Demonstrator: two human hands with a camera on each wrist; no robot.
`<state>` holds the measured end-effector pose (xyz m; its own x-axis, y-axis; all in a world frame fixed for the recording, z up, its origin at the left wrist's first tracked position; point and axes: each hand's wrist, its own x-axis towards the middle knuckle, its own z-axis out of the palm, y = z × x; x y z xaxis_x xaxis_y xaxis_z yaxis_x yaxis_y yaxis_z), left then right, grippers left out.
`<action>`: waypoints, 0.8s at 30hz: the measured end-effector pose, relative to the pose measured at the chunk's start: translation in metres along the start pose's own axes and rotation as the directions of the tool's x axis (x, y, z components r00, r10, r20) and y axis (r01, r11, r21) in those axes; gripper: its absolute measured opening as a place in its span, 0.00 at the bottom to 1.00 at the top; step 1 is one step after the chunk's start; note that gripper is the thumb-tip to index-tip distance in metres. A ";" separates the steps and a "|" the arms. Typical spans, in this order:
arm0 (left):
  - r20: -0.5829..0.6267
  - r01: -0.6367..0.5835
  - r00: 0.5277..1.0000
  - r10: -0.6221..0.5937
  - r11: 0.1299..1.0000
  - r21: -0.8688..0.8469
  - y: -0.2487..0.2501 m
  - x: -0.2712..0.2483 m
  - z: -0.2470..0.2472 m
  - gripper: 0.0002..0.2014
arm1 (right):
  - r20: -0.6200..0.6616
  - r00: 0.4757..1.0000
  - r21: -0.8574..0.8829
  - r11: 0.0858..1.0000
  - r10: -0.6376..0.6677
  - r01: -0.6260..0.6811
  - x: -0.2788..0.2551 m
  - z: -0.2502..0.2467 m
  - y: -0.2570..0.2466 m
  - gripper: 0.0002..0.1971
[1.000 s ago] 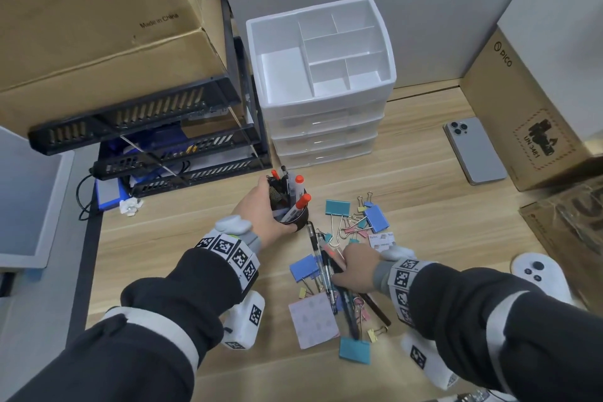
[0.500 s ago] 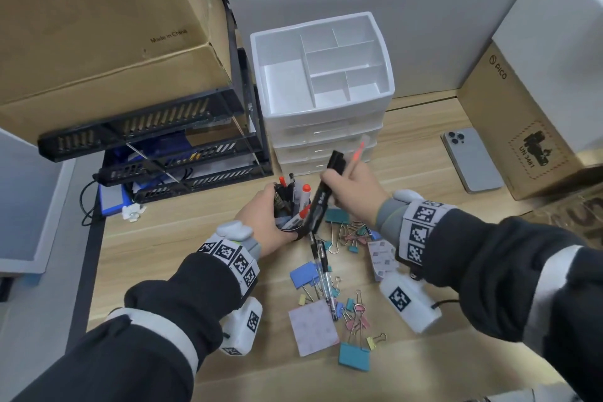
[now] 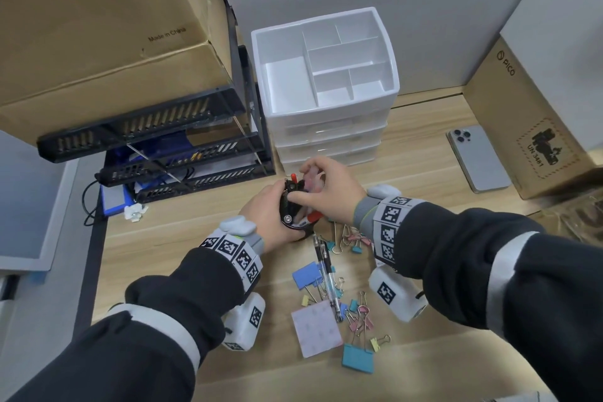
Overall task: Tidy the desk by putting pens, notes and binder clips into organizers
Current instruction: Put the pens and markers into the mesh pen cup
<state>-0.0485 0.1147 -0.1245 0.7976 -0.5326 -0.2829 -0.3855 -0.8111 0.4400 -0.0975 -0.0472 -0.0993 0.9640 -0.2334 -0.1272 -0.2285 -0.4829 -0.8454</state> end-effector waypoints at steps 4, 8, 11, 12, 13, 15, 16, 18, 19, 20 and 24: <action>-0.006 0.005 1.000 -0.005 1.000 -0.002 -0.003 0.001 0.002 0.39 | -0.054 0.997 0.046 0.997 -0.060 0.062 0.004 -0.001 0.004 0.22; -0.008 0.017 1.000 -0.017 1.000 -0.016 -0.002 0.000 0.002 0.41 | -0.134 0.988 0.048 0.996 -0.072 0.079 0.004 0.000 0.004 0.11; -0.003 0.029 1.000 -0.029 0.996 -0.086 0.001 -0.002 0.000 0.35 | -0.219 0.974 0.074 0.996 0.062 -0.047 0.003 -0.005 0.018 0.03; -0.003 0.025 1.000 -0.025 0.991 -0.131 0.003 -0.003 -0.002 0.32 | -0.186 0.976 0.032 0.993 0.115 -0.111 0.001 -0.006 0.027 0.01; 0.000 0.031 1.000 -0.031 0.986 -0.163 0.001 -0.003 -0.002 0.29 | -0.108 0.979 -0.043 0.983 0.172 -0.177 -0.001 -0.008 0.034 0.01; 0.009 0.034 0.999 -0.033 0.981 -0.191 0.002 -0.006 -0.006 0.31 | 0.134 0.948 -0.303 0.923 0.289 -0.238 -0.010 -0.008 0.047 0.02; 0.000 0.033 0.999 -0.034 0.981 -0.191 0.003 -0.009 -0.009 0.34 | 0.247 0.907 -0.427 0.878 0.342 -0.215 -0.017 -0.005 0.052 0.04; -0.007 0.038 0.999 -0.040 0.983 -0.182 0.002 -0.013 -0.010 0.36 | 0.373 0.834 -0.547 0.822 0.407 -0.157 -0.033 0.007 0.062 0.10; -0.007 0.044 0.999 -0.046 0.983 -0.178 -0.001 -0.013 -0.008 0.35 | 0.387 0.822 -0.561 0.814 0.418 -0.150 -0.039 0.014 0.066 0.13; -0.006 0.045 0.999 -0.047 0.983 -0.178 -0.001 -0.013 -0.007 0.34 | 0.381 0.819 -0.571 0.806 0.429 -0.156 -0.043 0.022 0.070 0.15; 0.015 0.100 0.995 -0.099 0.974 -0.202 -0.007 -0.009 -0.001 0.39 | 0.300 0.841 -0.645 0.746 0.450 -0.169 -0.053 0.045 0.074 0.20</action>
<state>-0.0527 0.1261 -0.1241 0.8248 -0.4535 -0.3376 -0.2027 -0.7946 0.5723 -0.1591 -0.0326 -0.1784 0.7490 -0.1605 -0.6428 -0.4208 -0.8647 -0.2743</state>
